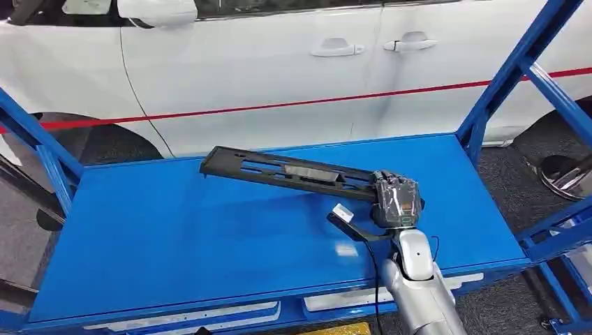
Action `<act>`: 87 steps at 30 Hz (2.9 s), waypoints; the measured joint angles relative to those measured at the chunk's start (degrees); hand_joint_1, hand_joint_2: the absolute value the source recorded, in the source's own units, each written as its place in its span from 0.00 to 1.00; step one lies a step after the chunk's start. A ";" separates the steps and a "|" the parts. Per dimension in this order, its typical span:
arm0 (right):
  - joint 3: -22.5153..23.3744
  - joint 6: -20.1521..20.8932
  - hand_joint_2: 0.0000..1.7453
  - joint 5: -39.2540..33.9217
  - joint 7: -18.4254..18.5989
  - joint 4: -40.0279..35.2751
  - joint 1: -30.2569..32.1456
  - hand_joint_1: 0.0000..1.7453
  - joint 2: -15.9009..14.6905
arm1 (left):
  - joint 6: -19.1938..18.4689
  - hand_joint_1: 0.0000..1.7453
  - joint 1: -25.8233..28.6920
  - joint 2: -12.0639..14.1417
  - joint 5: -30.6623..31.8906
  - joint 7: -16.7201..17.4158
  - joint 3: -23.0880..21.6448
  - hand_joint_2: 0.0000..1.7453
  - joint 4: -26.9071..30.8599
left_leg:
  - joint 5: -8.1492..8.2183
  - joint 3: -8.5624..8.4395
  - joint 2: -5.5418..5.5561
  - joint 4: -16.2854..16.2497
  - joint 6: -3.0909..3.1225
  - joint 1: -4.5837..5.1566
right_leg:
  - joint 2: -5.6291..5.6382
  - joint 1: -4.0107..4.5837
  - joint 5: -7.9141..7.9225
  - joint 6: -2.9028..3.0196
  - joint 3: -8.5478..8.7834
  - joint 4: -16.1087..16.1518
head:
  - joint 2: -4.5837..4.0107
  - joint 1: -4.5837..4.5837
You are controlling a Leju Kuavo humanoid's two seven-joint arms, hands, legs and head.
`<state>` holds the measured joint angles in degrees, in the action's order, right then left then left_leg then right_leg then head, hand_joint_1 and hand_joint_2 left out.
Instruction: Take the parts from the cabinet and place them on the table.
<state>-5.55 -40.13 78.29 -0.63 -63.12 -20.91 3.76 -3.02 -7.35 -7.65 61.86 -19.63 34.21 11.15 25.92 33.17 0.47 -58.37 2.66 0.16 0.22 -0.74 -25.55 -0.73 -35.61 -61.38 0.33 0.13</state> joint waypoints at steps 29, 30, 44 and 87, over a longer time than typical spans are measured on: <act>-8.96 0.04 1.00 -5.84 -13.02 -33.59 4.24 1.00 3.13 | 8.22 0.00 0.12 0.09 0.48 -2.54 -0.28 0.00 0.09 | -0.23 -0.08 0.03 0.36 0.08 -0.28 | -0.17 -0.01 -3.67 -0.20 -3.62 -7.94 | 0.00 0.00; -8.96 0.04 1.00 -4.95 -14.41 -34.33 4.26 1.00 3.30 | 8.30 0.00 0.10 0.07 0.50 -2.69 -0.31 0.00 0.09 | 0.01 -0.07 0.06 0.03 -0.10 -0.29 | -0.18 -0.01 -1.33 -0.02 -1.04 -2.86 | 0.00 0.02; -8.96 0.07 1.00 -6.25 -28.41 -44.13 8.05 1.00 9.77 | 8.83 0.00 0.91 -1.60 -0.07 -4.83 -0.33 1.00 0.11 | 4.14 5.45 -0.11 -11.92 -2.94 -0.88 | -0.18 0.15 -0.95 2.13 1.06 1.84 | 0.00 0.04; -13.88 0.09 1.00 -8.41 -25.16 -42.29 7.63 1.00 9.12 | 7.87 0.00 0.77 -2.82 -1.90 -1.81 0.70 1.00 0.11 | -0.49 0.13 -0.23 0.44 0.20 -0.39 | -0.19 0.11 -10.17 -0.27 -5.81 -14.58 | 0.00 0.00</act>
<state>-19.43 -40.04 69.88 -25.79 -105.42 -13.28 12.87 4.85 -6.57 -10.47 59.95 -21.44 34.91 11.26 25.43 33.30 0.23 -57.93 2.86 -0.24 0.03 -0.62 -35.72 -1.00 -41.42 -75.97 0.33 0.13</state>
